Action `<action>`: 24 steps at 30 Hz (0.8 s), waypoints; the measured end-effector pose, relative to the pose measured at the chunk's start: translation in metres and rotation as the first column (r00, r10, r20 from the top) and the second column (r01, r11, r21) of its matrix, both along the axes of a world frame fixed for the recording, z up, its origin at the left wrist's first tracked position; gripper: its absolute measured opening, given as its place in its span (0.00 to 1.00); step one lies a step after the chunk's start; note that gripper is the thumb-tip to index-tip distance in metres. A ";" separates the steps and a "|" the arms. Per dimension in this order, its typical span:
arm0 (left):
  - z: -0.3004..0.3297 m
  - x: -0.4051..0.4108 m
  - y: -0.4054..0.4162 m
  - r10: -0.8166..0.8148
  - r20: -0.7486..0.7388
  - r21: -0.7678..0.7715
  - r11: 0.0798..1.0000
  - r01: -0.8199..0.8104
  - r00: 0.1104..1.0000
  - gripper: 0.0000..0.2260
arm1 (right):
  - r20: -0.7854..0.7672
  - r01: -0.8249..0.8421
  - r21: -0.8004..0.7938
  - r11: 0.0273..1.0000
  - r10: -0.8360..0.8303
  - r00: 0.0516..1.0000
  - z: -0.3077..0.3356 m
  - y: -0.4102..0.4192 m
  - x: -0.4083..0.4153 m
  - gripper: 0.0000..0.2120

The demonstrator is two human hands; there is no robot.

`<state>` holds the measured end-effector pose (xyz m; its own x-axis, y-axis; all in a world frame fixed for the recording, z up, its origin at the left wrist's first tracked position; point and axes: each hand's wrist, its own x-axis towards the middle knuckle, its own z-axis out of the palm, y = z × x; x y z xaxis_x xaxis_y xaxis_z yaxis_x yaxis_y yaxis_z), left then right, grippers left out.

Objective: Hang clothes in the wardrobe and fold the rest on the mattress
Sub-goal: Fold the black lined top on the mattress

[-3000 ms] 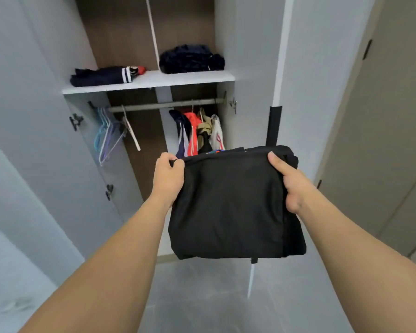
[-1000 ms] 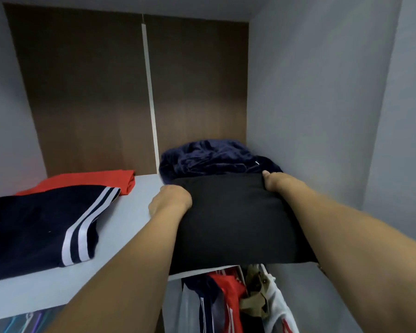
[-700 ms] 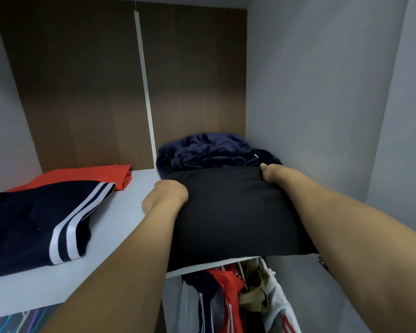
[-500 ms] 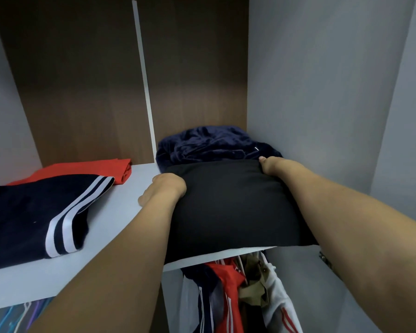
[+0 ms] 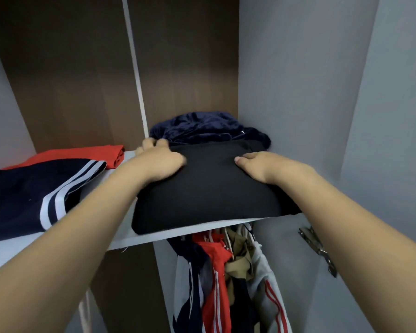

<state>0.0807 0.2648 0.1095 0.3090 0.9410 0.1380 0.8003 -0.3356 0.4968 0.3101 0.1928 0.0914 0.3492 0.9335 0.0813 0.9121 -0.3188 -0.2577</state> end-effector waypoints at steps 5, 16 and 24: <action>-0.024 0.014 -0.072 -0.441 -0.392 -0.072 0.890 0.451 0.807 0.51 | 0.043 -0.062 -0.016 0.998 0.063 0.997 -0.004 0.009 0.010 0.25; -0.045 0.041 -0.031 -0.343 -0.355 0.023 0.927 0.375 0.870 0.49 | 0.048 -0.036 -0.111 0.993 0.042 0.998 -0.012 0.063 0.036 0.24; -0.041 0.030 -0.041 -0.404 -0.346 -0.049 0.909 0.414 0.847 0.47 | 0.087 0.016 -0.167 0.986 -0.001 0.996 -0.010 0.042 0.025 0.24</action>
<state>0.1111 0.2240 0.0690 0.6972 0.7165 -0.0239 0.7049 -0.6791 0.2048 0.3353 0.2348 0.0810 0.3555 0.9336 -0.0452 0.9258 -0.3583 -0.1202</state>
